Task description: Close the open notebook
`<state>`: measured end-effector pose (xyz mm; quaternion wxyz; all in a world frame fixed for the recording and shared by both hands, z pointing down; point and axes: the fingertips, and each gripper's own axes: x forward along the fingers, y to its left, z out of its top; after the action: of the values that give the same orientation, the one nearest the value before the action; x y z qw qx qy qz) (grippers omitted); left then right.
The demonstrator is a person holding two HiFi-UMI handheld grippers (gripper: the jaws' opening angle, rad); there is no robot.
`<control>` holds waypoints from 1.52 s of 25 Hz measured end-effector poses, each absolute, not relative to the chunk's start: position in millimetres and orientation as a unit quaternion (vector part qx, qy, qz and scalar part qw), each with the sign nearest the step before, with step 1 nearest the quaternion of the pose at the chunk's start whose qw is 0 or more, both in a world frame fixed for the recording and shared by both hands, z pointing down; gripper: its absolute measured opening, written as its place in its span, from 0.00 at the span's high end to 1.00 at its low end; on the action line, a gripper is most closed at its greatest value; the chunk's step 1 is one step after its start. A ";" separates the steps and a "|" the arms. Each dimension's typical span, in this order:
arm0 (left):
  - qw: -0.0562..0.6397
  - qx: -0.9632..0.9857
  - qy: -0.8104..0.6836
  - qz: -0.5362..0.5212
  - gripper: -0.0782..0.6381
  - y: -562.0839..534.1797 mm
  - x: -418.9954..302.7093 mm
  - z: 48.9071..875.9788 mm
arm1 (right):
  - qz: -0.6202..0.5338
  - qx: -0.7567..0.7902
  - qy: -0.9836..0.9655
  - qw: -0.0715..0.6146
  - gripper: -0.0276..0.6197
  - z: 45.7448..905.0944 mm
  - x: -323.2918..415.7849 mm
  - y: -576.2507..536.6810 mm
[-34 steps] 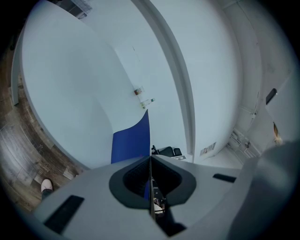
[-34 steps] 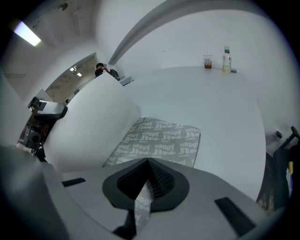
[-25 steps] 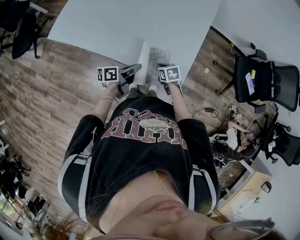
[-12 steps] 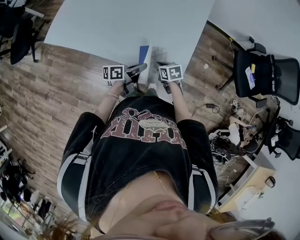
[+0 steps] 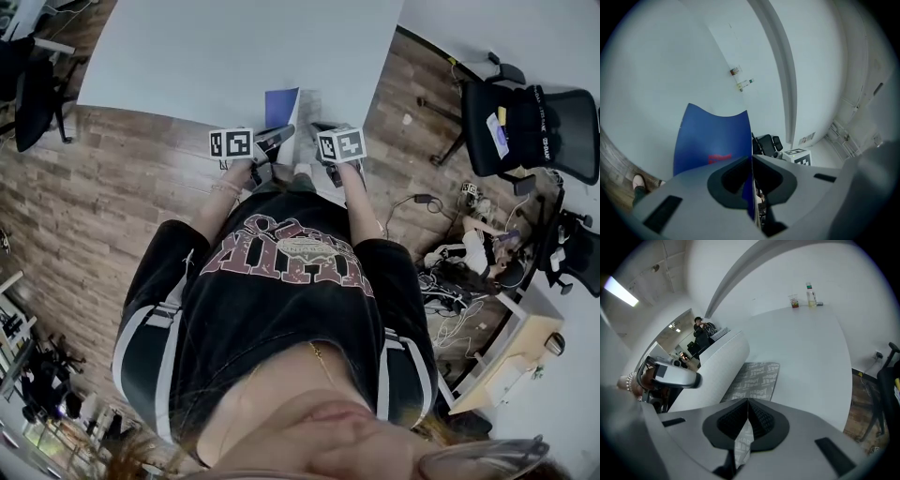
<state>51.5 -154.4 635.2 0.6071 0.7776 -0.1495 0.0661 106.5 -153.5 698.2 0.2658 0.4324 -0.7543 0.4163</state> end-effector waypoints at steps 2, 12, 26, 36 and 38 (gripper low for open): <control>0.605 0.779 -0.148 0.074 0.79 -154.7 58.9 640.5 | 0.421 0.437 -0.752 0.258 0.93 697.6 111.9 -152.9; 0.607 0.773 -0.152 0.107 0.76 -151.1 85.6 664.7 | 0.427 0.448 -0.747 0.244 0.93 695.3 132.3 -137.7; 0.604 0.756 -0.198 0.156 0.69 -142.3 109.1 688.4 | 0.432 0.461 -0.740 0.230 0.93 691.4 153.4 -121.4; 0.593 0.765 -0.199 0.154 0.82 -140.2 109.2 689.1 | 0.429 0.454 -0.745 0.235 0.93 694.5 158.2 -118.2; 0.568 0.782 -0.198 0.163 0.82 -139.2 107.5 683.8 | 0.426 0.450 -0.748 0.237 0.93 694.1 156.2 -119.3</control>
<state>107.5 -139.2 683.8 0.5676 0.7824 -0.1977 0.1630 156.2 -119.3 694.1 0.2368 0.4499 -0.7482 0.4263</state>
